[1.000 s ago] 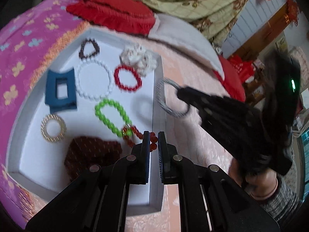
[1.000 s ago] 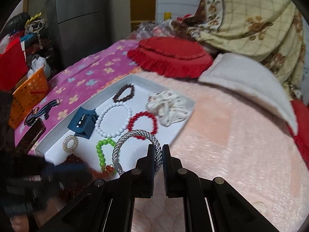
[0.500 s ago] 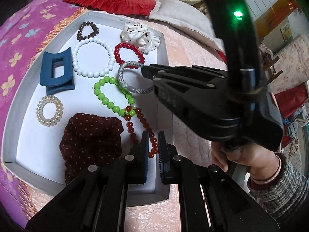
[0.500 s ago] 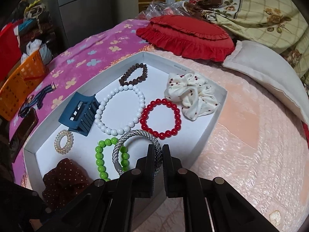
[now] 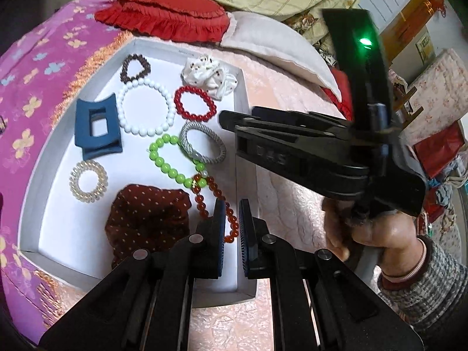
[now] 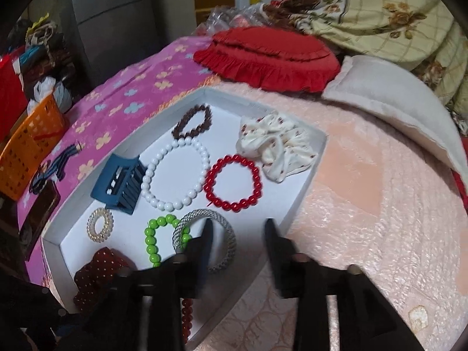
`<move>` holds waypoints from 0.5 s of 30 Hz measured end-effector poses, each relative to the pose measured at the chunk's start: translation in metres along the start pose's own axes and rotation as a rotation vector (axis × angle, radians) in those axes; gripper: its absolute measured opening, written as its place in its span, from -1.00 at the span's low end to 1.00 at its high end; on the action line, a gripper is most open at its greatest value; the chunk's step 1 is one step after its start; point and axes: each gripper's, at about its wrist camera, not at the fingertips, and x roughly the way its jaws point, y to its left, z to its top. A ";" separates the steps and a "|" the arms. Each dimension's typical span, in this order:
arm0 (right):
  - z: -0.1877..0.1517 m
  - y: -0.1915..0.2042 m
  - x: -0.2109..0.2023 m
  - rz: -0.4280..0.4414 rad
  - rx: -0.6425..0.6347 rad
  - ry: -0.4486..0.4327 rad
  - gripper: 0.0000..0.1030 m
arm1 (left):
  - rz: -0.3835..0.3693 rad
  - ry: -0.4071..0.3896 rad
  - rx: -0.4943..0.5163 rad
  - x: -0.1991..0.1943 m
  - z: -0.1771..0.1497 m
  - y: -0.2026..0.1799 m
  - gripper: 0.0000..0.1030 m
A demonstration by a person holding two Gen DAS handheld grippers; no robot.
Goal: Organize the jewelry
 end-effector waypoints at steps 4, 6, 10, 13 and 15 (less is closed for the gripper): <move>-0.006 -0.007 -0.020 0.004 0.035 -0.026 -0.20 | 0.061 -0.072 0.014 -0.010 0.002 0.000 -0.88; -0.013 -0.008 -0.031 -0.009 0.033 -0.038 -0.19 | 0.113 -0.119 0.018 -0.014 0.004 0.001 -0.85; -0.038 -0.011 -0.059 -0.050 0.015 -0.066 -0.19 | 0.311 -0.223 0.059 -0.023 0.004 -0.001 -0.82; -0.065 -0.019 -0.076 -0.071 0.036 -0.056 -0.17 | 0.349 -0.263 0.059 -0.026 0.003 -0.001 -0.81; -0.085 -0.026 -0.084 -0.082 0.057 -0.037 -0.17 | 0.366 -0.296 0.058 -0.029 0.002 -0.001 -0.81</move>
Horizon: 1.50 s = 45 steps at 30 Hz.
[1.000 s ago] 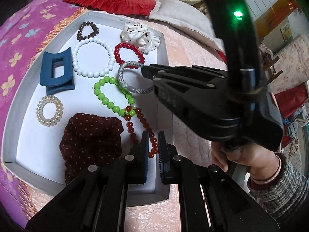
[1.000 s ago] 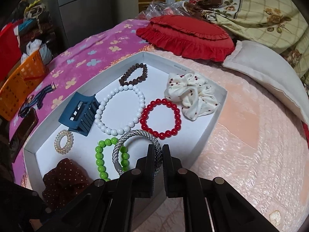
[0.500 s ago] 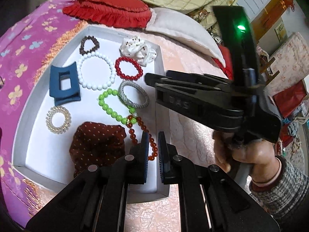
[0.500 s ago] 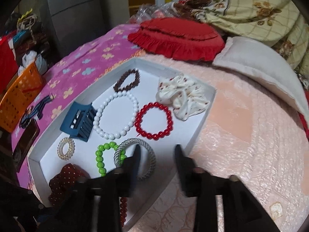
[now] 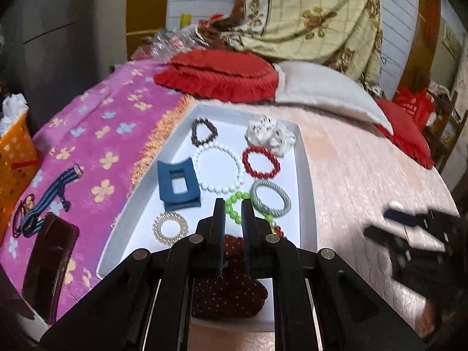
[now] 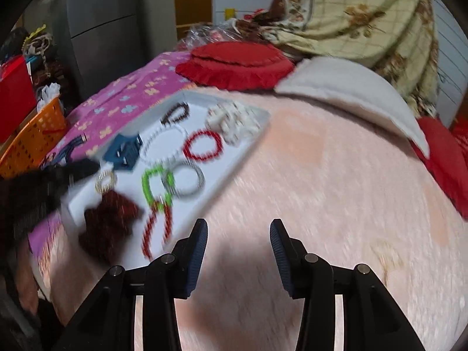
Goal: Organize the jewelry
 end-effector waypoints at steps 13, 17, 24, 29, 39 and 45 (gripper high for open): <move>-0.076 -0.033 -0.062 -0.077 0.020 -0.043 -0.17 | 0.244 -0.393 -0.068 -0.095 -0.028 -0.034 0.59; -0.086 -0.040 -0.079 -0.052 0.047 -0.072 -0.17 | 0.226 -0.388 -0.047 -0.129 -0.041 -0.055 0.62; -0.106 -0.054 -0.104 -0.017 0.114 -0.124 -0.17 | 0.283 -0.405 0.009 -0.172 -0.050 -0.099 0.63; -0.117 -0.062 -0.131 0.002 0.139 -0.180 -0.13 | 0.237 -0.394 -0.004 -0.190 -0.057 -0.120 0.65; -0.133 -0.060 -0.158 -0.043 0.121 -0.230 0.11 | 0.229 -0.291 0.029 -0.195 -0.070 -0.149 0.65; -0.136 -0.055 -0.161 -0.057 0.108 -0.227 0.11 | 0.230 -0.230 0.031 -0.186 -0.083 -0.146 0.65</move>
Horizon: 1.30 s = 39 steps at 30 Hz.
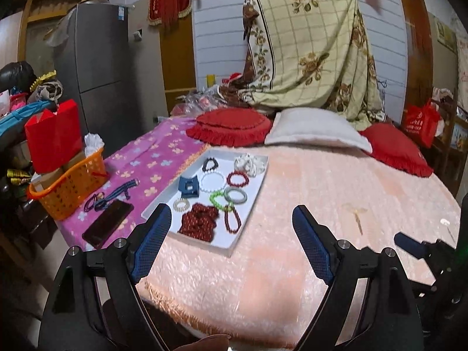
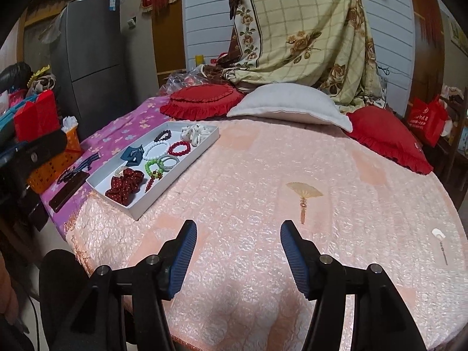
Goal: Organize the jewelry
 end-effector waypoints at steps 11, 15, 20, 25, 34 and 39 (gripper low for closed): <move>-0.008 0.001 0.009 -0.032 0.017 0.046 0.12 | 0.013 0.075 -0.014 0.013 -0.015 0.007 0.65; -0.009 0.001 0.011 -0.040 0.017 0.054 0.12 | 0.016 0.087 -0.009 0.016 -0.018 0.007 0.65; -0.011 0.001 0.015 -0.053 0.022 0.069 0.12 | 0.010 0.106 0.001 0.019 -0.022 0.005 0.65; -0.012 0.004 0.014 -0.064 0.012 0.064 0.13 | -0.001 0.136 0.005 0.024 -0.027 0.003 0.65; -0.014 0.007 0.015 -0.081 0.001 0.063 0.13 | -0.007 0.153 0.006 0.027 -0.031 0.003 0.65; -0.014 0.010 0.015 -0.083 -0.005 0.066 0.13 | -0.010 0.159 0.003 0.029 -0.033 0.004 0.65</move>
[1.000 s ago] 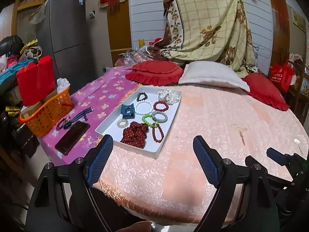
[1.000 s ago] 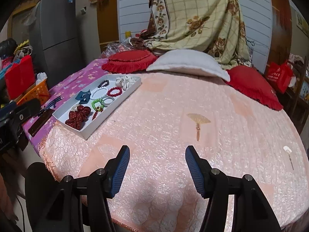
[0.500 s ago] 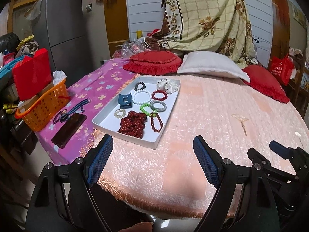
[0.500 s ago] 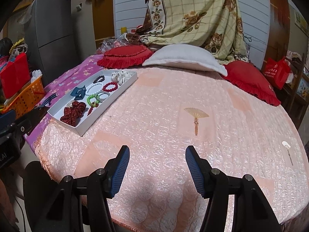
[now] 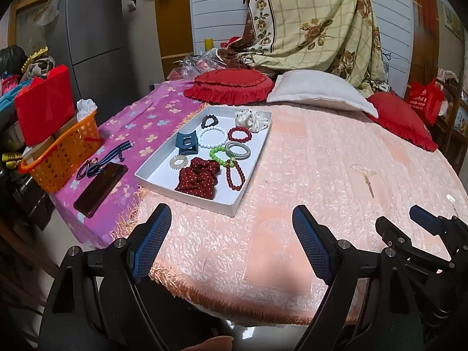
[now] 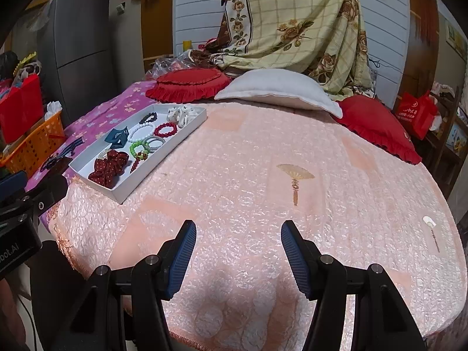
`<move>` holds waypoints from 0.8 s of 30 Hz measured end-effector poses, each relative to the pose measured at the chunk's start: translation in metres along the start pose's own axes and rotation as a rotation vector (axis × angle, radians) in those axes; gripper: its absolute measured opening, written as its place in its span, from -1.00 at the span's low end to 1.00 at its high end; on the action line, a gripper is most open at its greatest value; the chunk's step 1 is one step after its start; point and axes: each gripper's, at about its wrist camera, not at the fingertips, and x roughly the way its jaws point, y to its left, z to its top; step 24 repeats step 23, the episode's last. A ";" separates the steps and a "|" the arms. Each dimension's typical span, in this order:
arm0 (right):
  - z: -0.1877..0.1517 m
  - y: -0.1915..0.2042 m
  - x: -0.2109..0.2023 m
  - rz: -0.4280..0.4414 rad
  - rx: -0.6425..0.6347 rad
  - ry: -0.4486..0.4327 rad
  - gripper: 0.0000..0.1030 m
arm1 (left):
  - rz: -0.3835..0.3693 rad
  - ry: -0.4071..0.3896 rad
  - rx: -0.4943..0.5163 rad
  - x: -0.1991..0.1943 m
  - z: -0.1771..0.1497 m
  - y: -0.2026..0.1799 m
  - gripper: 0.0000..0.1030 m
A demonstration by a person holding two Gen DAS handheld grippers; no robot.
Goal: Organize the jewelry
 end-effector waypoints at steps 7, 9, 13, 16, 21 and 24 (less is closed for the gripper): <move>-0.002 0.006 0.002 -0.002 -0.015 0.008 0.13 | -0.010 0.018 -0.012 0.005 -0.006 0.003 0.65; -0.003 0.008 0.002 -0.005 -0.020 0.009 0.13 | -0.013 0.023 -0.016 0.008 -0.007 0.005 0.65; -0.004 0.013 0.004 -0.006 -0.028 0.015 0.14 | -0.020 0.042 -0.028 0.013 -0.010 0.009 0.65; -0.005 0.018 0.007 -0.002 -0.038 0.026 0.14 | -0.023 0.048 -0.034 0.016 -0.010 0.013 0.65; -0.007 0.024 0.012 0.007 -0.049 0.045 0.14 | -0.011 0.036 -0.049 0.017 -0.007 0.019 0.65; -0.008 0.023 0.015 0.012 -0.044 0.052 0.14 | -0.015 0.039 -0.048 0.019 -0.005 0.020 0.65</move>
